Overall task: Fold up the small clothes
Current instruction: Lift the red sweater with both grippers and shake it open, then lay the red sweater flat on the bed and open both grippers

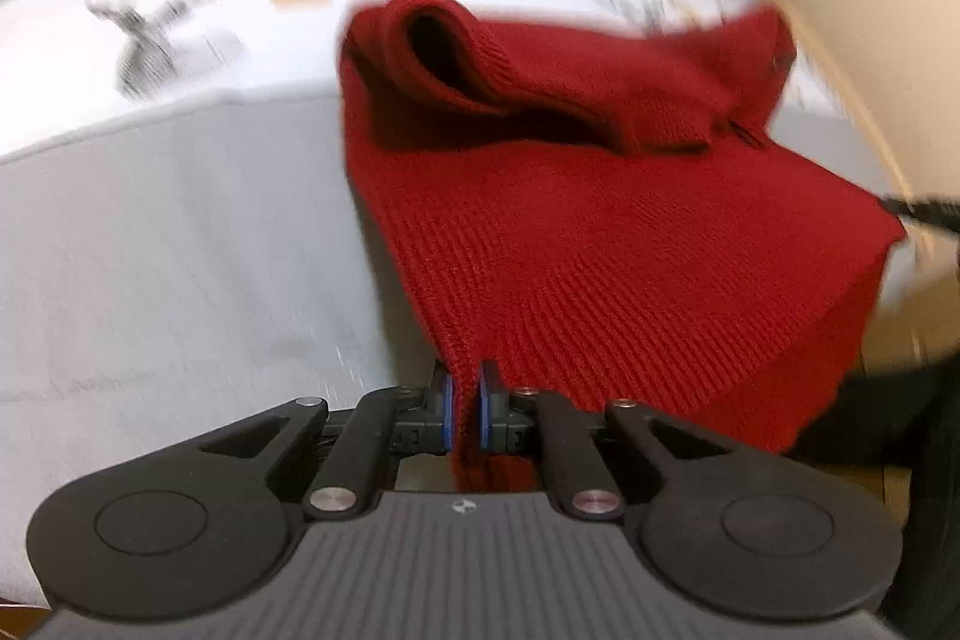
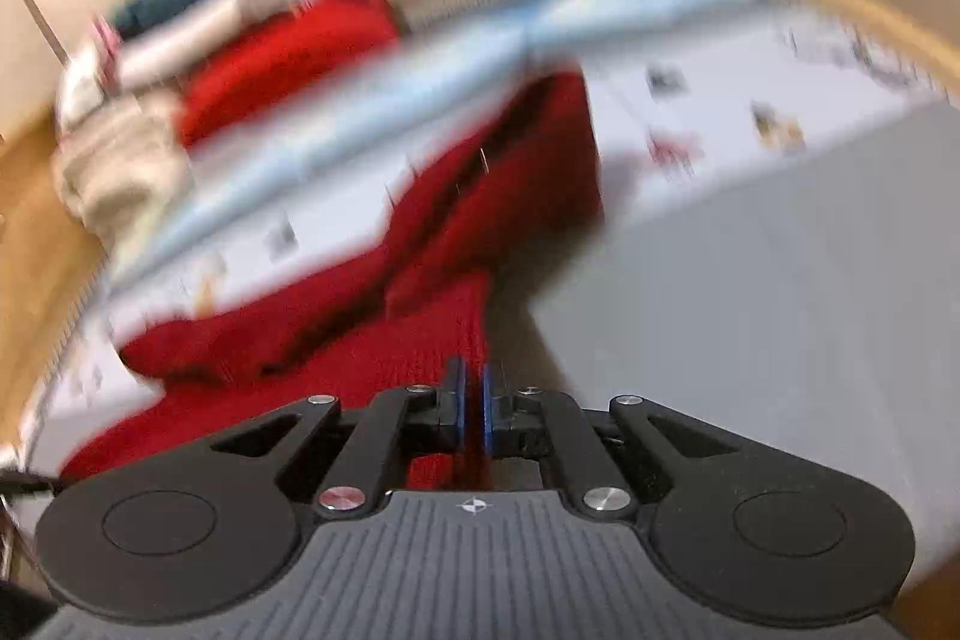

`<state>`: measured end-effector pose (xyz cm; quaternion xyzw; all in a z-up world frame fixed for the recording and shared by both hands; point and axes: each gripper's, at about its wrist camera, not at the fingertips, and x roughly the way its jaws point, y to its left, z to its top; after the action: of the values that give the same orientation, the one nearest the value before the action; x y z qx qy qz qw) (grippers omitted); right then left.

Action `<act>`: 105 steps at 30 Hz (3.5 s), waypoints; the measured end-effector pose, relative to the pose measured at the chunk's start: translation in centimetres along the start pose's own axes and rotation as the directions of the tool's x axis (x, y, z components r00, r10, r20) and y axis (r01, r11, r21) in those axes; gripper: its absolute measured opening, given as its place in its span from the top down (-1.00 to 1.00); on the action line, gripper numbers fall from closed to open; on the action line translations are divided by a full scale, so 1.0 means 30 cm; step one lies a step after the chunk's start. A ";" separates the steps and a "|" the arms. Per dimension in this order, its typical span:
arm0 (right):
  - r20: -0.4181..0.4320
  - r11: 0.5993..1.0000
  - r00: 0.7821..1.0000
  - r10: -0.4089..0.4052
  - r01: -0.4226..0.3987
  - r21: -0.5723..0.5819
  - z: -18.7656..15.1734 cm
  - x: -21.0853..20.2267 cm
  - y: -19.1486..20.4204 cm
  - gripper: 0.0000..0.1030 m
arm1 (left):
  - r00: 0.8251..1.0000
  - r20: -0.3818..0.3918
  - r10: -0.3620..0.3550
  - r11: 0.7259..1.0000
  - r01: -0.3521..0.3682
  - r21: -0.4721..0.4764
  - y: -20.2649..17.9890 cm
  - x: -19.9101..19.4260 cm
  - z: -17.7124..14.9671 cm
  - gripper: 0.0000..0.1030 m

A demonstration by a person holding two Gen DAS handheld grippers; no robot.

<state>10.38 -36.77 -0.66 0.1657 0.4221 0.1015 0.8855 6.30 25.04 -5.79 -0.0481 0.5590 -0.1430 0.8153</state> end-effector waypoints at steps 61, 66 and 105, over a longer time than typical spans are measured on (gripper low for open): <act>-0.245 0.923 0.958 -0.147 0.044 -0.382 0.205 0.813 0.394 -0.07 | 0.928 0.368 0.057 0.996 -0.027 -0.087 -0.188 0.315 0.795 0.35; -0.209 0.889 0.968 -0.137 0.027 -0.458 0.201 0.806 0.425 0.62 | 0.919 0.392 -0.047 0.997 0.016 0.082 -0.319 0.327 0.770 0.35; -0.105 0.946 0.969 -0.224 0.242 0.214 0.371 0.737 0.181 0.39 | 0.680 0.297 0.670 0.695 -0.434 -0.573 0.219 0.089 0.723 0.49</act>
<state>32.63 -26.99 -7.82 0.2097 0.4824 -0.0460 0.8492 28.43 28.78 -1.72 -0.0964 0.3395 0.2710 0.8956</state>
